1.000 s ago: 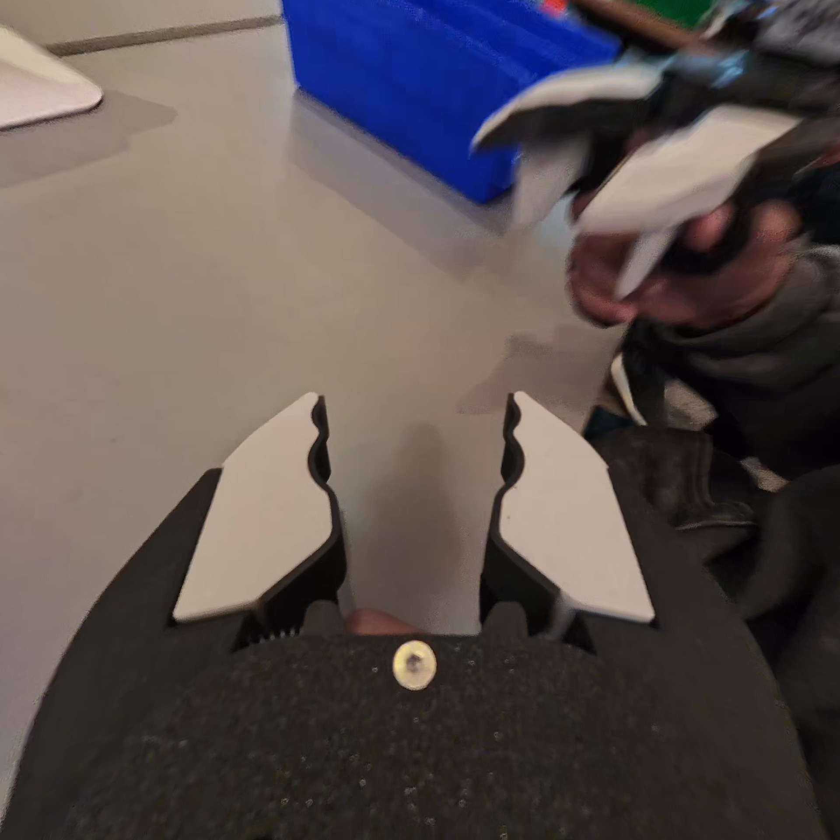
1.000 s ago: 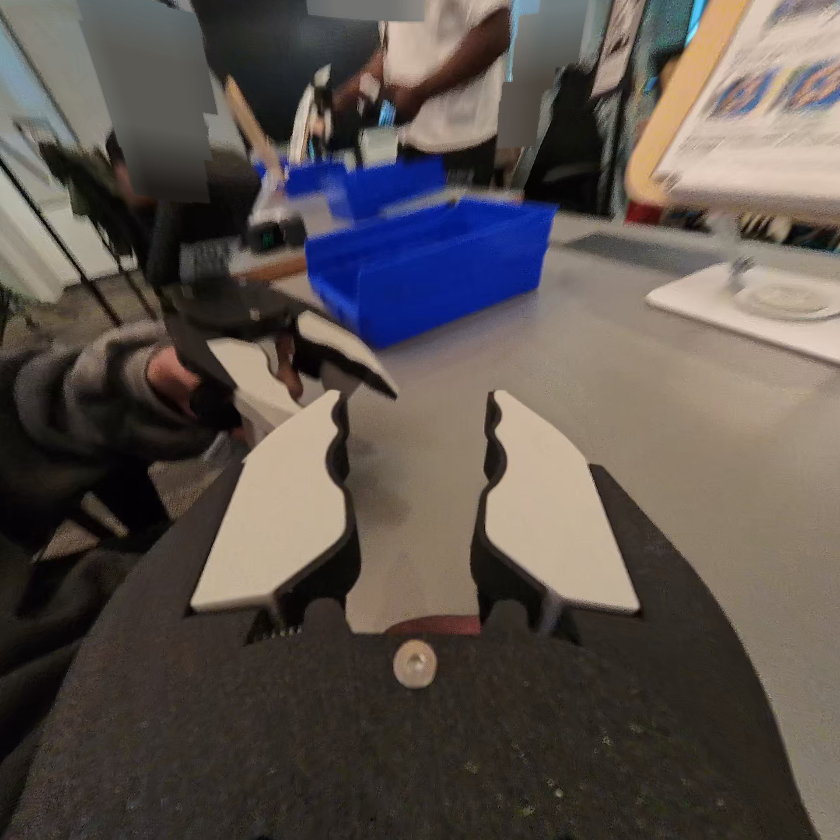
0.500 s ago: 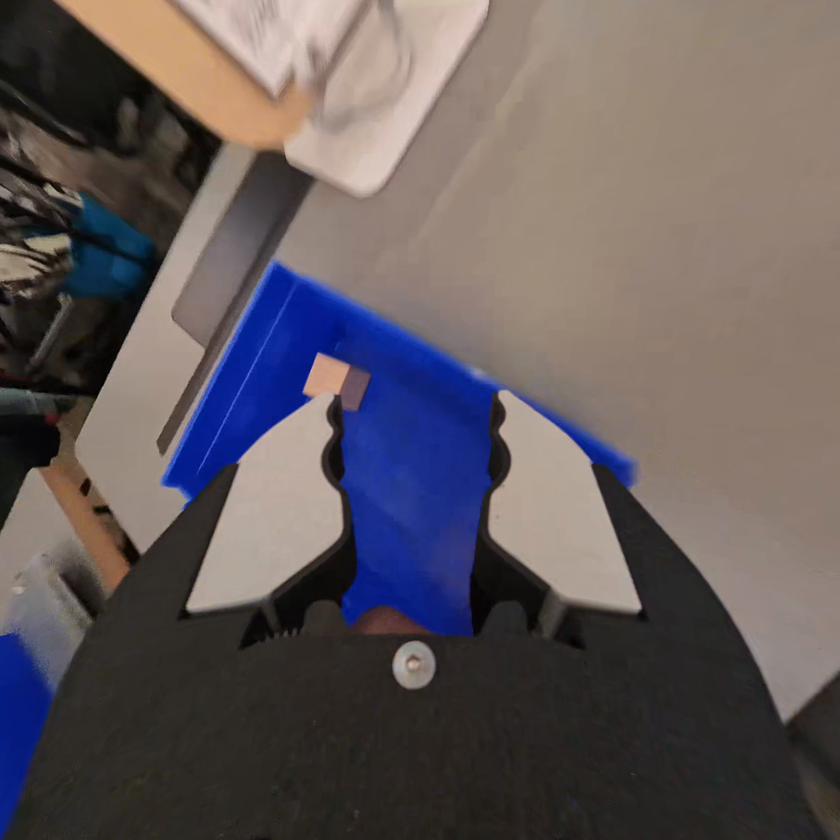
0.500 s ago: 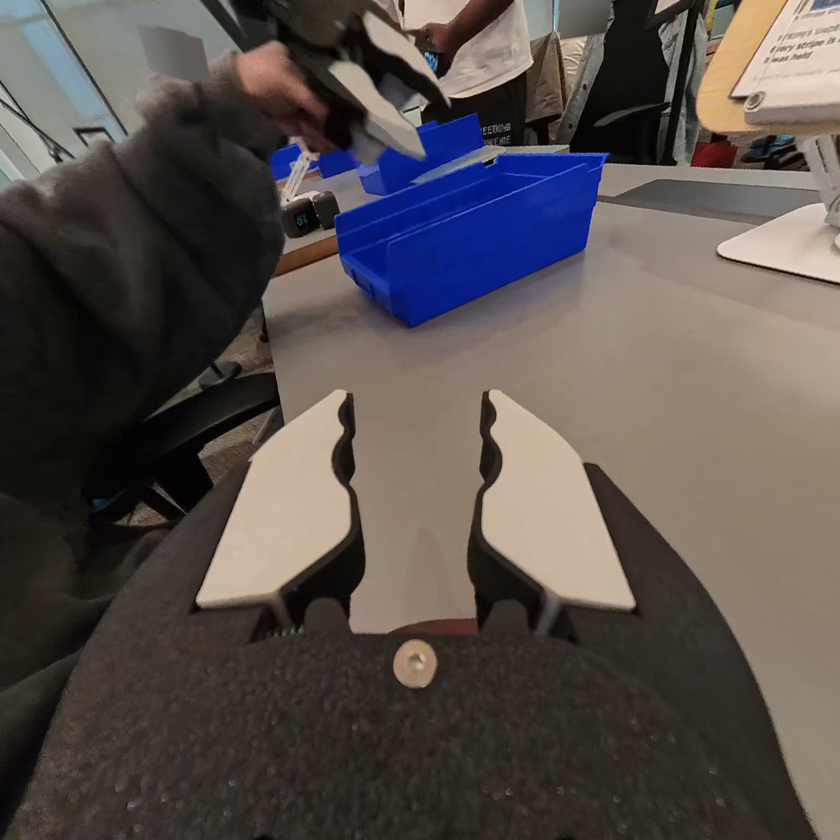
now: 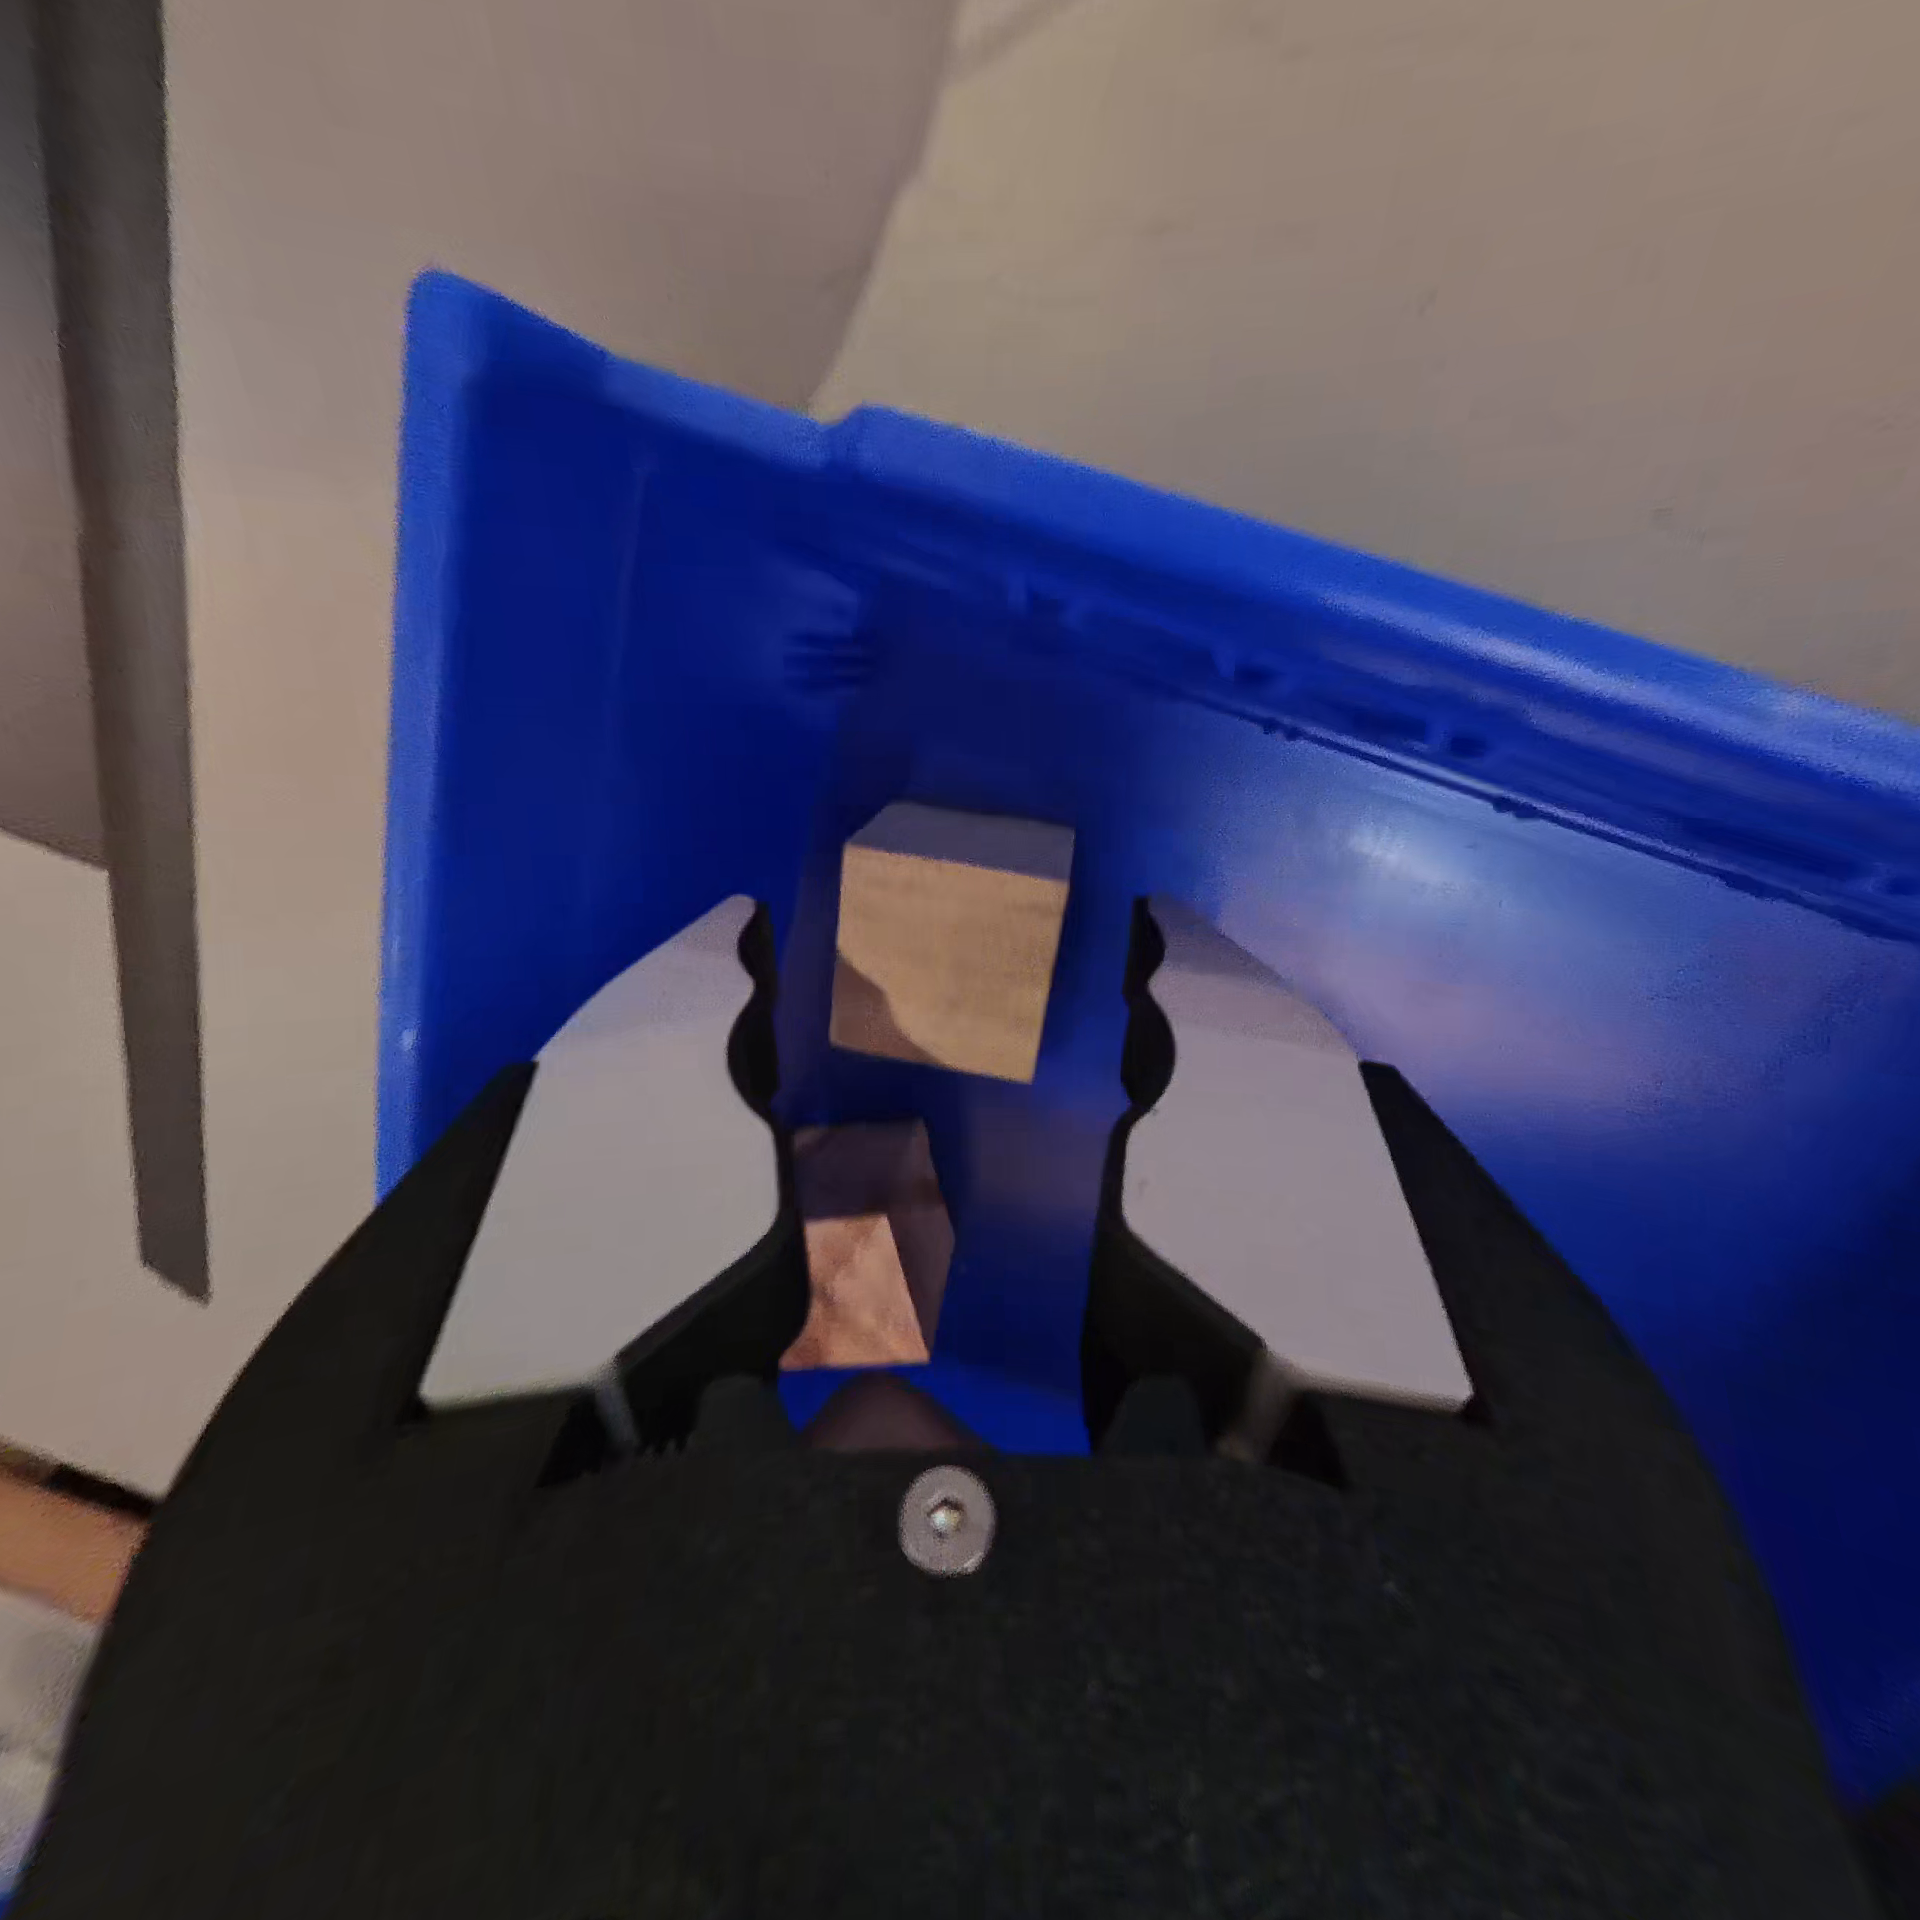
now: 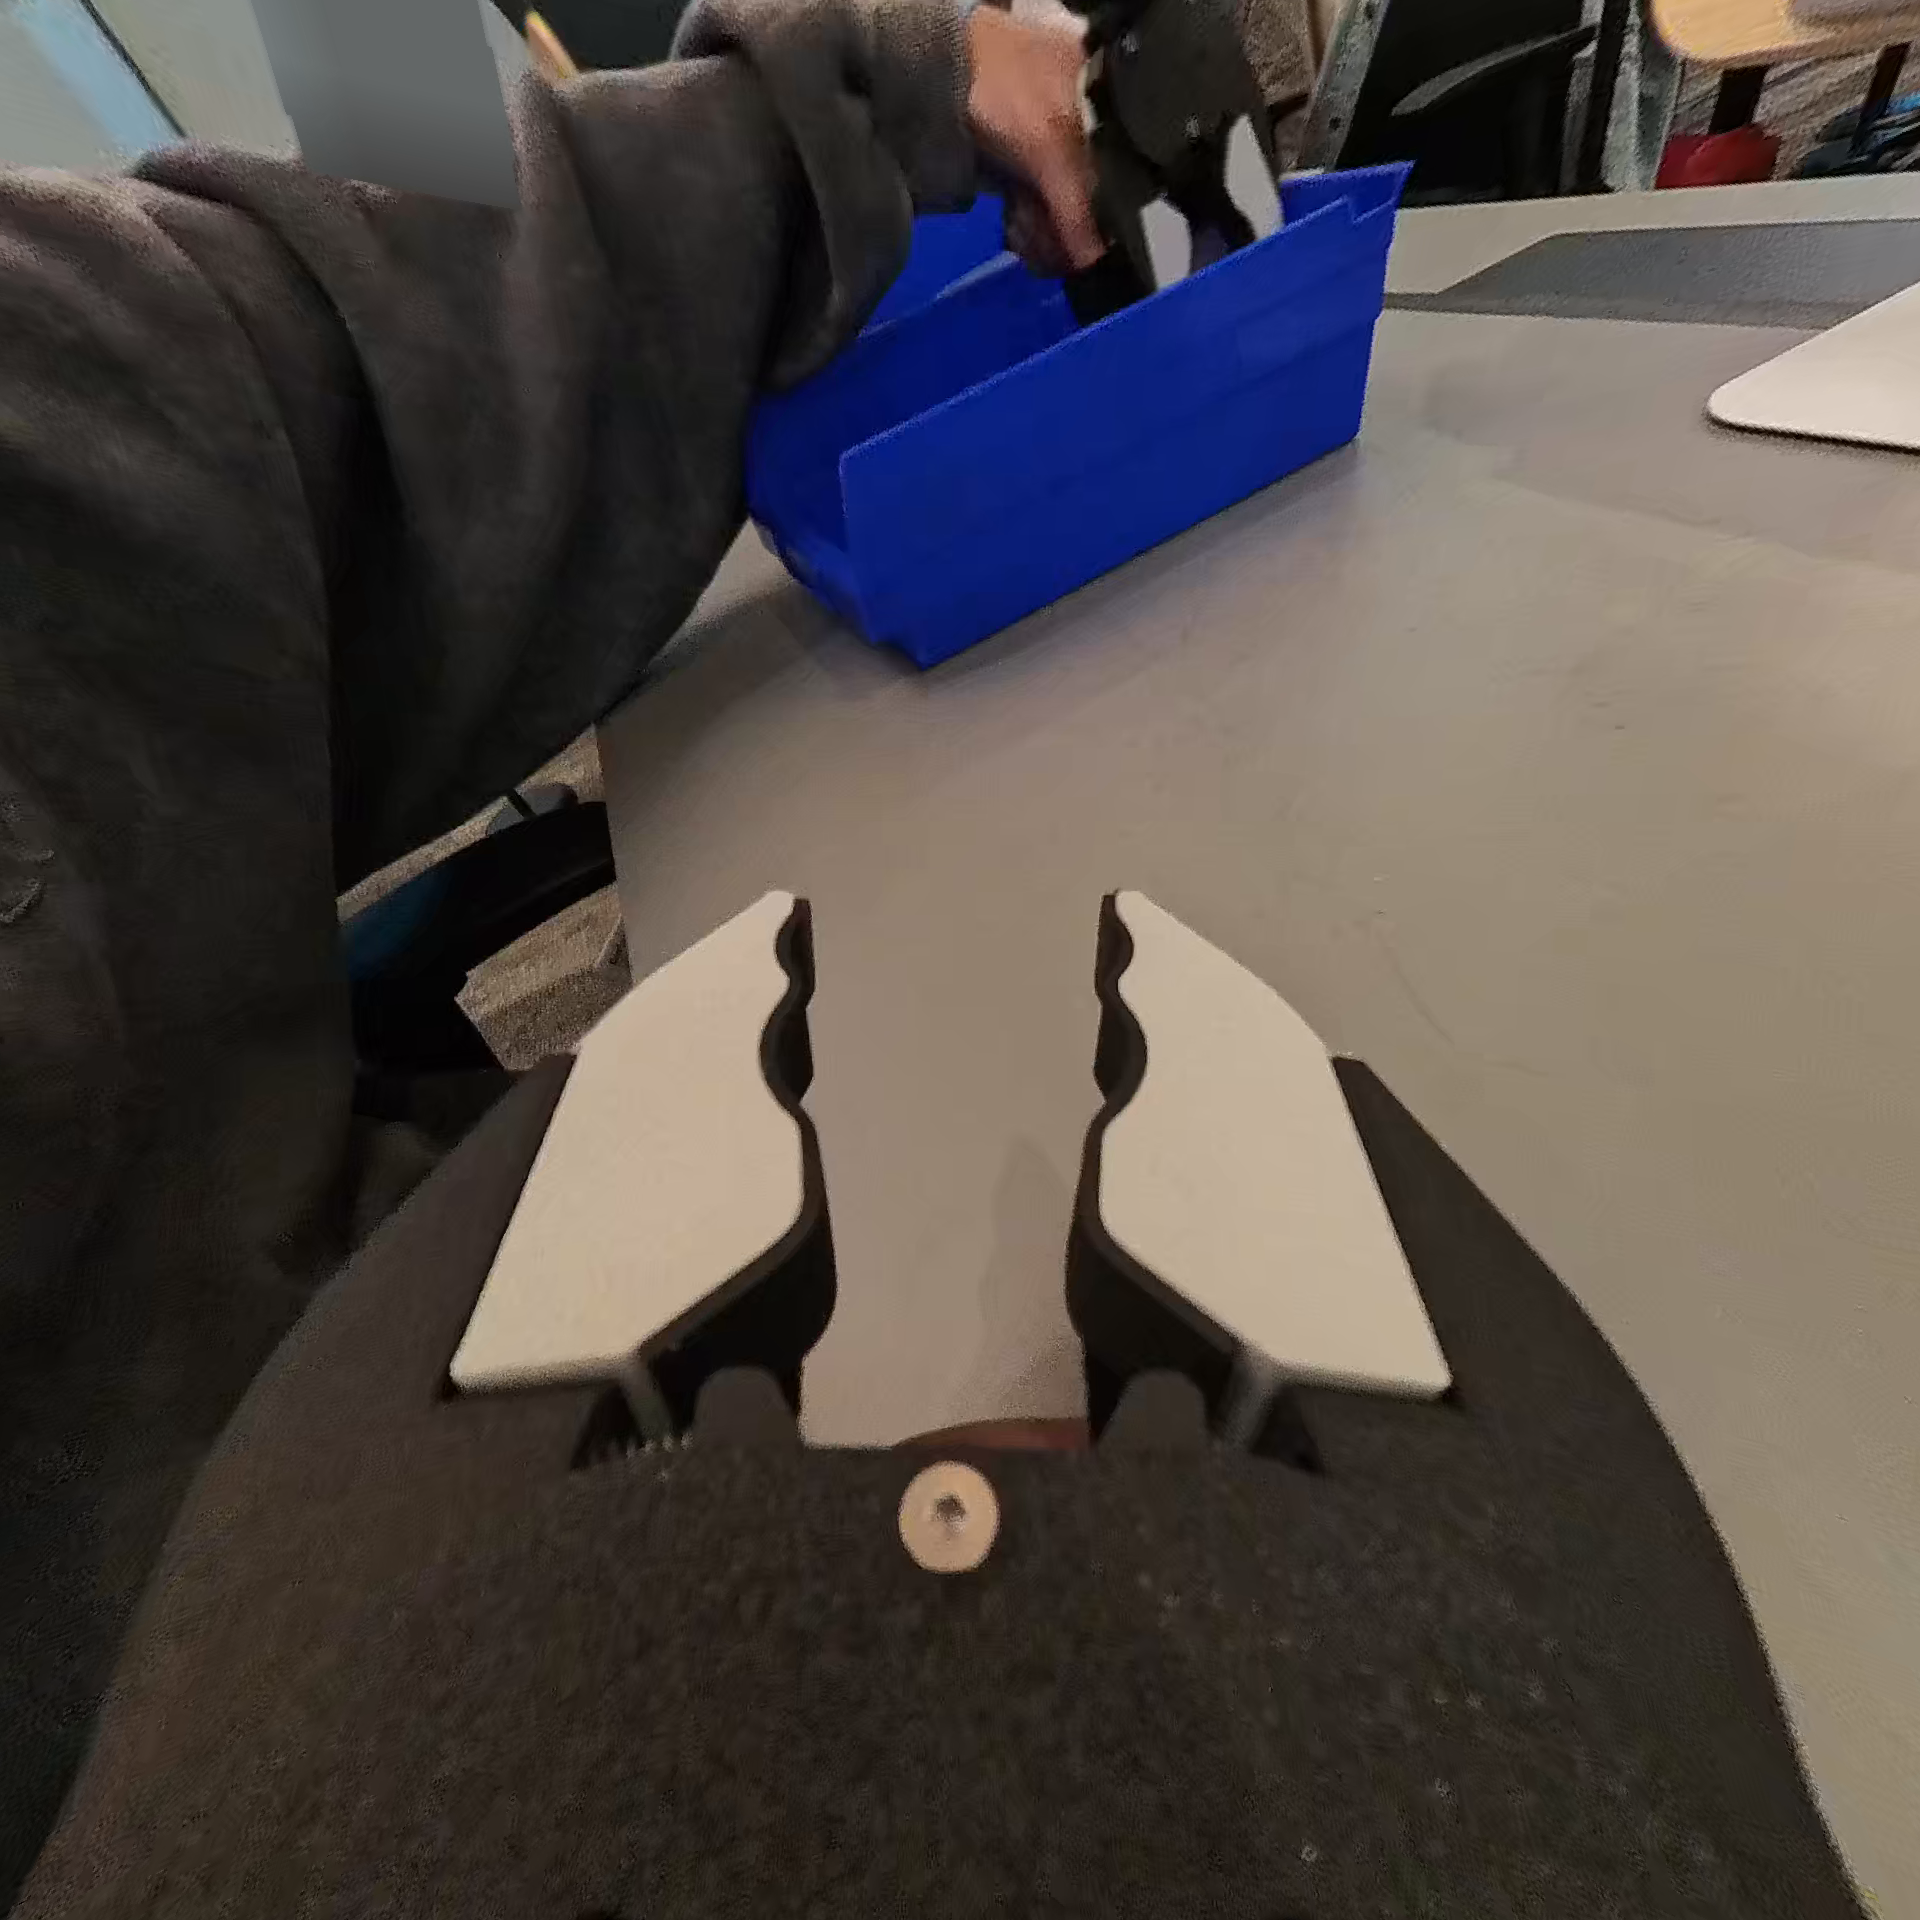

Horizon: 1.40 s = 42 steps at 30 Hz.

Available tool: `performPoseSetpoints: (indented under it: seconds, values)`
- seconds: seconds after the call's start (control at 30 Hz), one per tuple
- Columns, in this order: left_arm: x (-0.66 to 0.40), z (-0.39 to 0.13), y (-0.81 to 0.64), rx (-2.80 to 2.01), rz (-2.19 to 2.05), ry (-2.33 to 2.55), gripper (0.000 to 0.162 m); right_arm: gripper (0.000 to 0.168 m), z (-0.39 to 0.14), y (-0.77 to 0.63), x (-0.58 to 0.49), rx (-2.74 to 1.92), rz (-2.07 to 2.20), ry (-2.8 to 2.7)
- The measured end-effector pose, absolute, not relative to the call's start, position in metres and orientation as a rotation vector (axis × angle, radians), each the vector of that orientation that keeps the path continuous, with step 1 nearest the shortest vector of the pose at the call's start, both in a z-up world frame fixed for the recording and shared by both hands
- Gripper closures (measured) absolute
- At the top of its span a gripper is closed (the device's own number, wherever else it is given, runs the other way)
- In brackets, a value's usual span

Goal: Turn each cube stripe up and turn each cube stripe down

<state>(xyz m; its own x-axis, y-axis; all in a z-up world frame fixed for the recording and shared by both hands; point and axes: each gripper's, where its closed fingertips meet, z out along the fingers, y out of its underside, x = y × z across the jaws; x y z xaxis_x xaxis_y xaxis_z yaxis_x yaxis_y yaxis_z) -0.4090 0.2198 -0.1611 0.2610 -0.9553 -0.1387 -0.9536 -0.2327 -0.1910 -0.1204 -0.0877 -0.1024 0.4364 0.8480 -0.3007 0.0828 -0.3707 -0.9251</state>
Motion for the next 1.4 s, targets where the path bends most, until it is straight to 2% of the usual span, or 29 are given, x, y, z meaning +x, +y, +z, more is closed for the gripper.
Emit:
performPoseSetpoints:
  seconds: [0.1,0.23,0.4,0.53,0.6,0.7,0.83,1.03,1.23,1.3,1.37,1.4]
  values:
    - [-0.411,-0.184,0.220,-2.301,0.002,1.850,0.116,0.116,-0.109,-0.091,-0.128,-1.778,1.044,-0.853]
    - [-0.412,-0.176,0.206,-2.335,-0.072,1.853,0.117,0.118,-0.114,-0.092,-0.131,-1.791,1.055,-0.886]
    - [-0.424,-0.128,0.189,-2.283,-0.104,1.691,0.117,0.122,-0.107,-0.089,-0.120,-1.782,1.096,-0.828]
    - [-0.416,-0.070,0.176,-2.186,-0.234,1.299,0.117,0.123,-0.104,-0.072,-0.096,-1.795,1.093,-0.682]
    - [-0.400,-0.048,0.164,-2.165,-0.385,1.023,0.117,0.119,-0.109,-0.058,-0.083,-1.829,1.064,-0.595]
    - [-0.358,-0.022,0.129,-2.076,-0.675,0.729,0.117,0.101,-0.110,-0.045,-0.082,-1.857,1.104,-0.549]
    - [-0.274,0.003,0.065,-1.899,-1.147,0.658,0.117,0.095,-0.088,-0.039,-0.108,-1.766,1.245,-0.611]
    - [-0.149,0.001,-0.012,-1.733,-1.534,0.814,0.117,0.096,-0.053,-0.049,-0.144,-1.590,1.718,-0.498]
    - [-0.087,-0.028,-0.040,-1.740,-1.563,0.952,0.117,0.102,-0.049,-0.050,-0.124,-1.515,1.675,-0.383]
    - [-0.079,-0.034,-0.041,-1.753,-1.580,0.954,0.117,0.109,-0.050,-0.047,-0.113,-1.502,1.652,-0.339]
    - [-0.074,-0.039,-0.040,-1.774,-1.624,0.924,0.117,0.122,-0.050,-0.049,-0.107,-1.493,1.651,-0.369]
    - [-0.073,-0.041,-0.040,-1.781,-1.661,0.901,0.117,0.123,-0.053,-0.049,-0.105,-1.512,1.637,-0.371]
